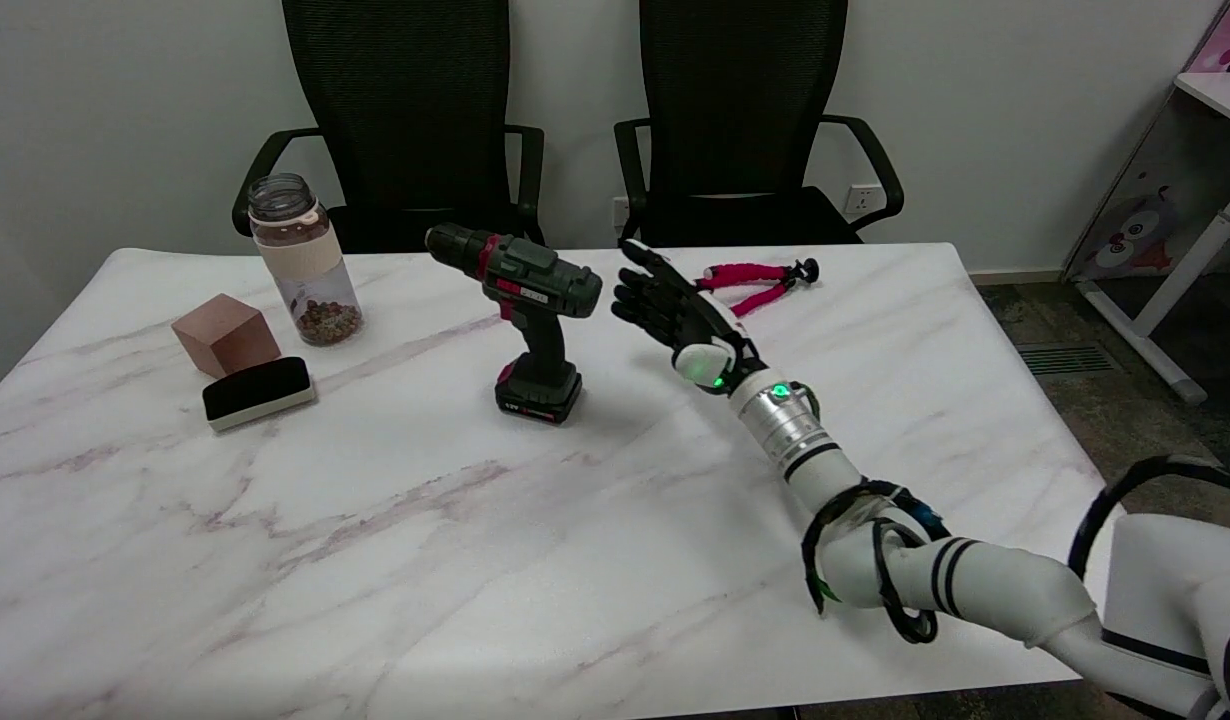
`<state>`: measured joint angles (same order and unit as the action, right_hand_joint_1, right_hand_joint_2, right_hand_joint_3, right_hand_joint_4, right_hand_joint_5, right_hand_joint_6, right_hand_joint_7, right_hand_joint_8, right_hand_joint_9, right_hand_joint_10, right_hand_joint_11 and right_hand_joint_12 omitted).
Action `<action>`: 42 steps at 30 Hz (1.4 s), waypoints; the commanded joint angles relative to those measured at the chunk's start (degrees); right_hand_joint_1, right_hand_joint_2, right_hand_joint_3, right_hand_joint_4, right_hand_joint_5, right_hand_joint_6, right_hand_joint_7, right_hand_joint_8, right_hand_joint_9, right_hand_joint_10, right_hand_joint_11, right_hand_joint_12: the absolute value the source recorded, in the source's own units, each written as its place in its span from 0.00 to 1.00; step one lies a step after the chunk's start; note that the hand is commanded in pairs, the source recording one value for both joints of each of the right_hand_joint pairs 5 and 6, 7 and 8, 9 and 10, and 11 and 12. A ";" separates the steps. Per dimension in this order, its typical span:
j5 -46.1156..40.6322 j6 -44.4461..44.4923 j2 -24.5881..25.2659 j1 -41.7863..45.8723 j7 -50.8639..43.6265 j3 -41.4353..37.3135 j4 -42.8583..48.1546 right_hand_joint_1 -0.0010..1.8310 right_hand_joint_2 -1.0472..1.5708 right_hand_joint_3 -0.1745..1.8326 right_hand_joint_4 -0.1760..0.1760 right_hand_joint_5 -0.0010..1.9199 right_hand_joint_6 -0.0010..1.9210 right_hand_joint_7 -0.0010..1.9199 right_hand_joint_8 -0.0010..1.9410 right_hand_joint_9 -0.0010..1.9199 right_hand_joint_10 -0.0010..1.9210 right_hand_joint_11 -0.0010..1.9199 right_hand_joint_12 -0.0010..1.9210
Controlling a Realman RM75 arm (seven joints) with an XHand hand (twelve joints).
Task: Pick up the power screwdriver.
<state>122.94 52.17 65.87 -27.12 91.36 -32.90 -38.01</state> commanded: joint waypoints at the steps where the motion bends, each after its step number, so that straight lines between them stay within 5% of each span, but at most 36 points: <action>1: 0.63 -6.69 9.98 -6.98 -3.81 3.37 9.98 0.51 0.15 0.46 1.00 0.10 0.10 0.10 0.10 0.13 0.13 0.15 0.15; 18: 0.28 -9.27 13.66 -9.61 -12.43 3.29 12.44 0.53 0.13 0.40 1.00 0.14 0.14 0.14 0.14 0.15 0.15 0.13 0.13; 42: -2.19 -9.45 15.87 -10.13 -11.82 2.95 12.07 0.56 0.14 0.43 1.00 0.10 0.10 0.10 0.10 0.15 0.15 0.09 0.09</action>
<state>122.91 43.28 79.84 -36.49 80.16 -29.98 -26.19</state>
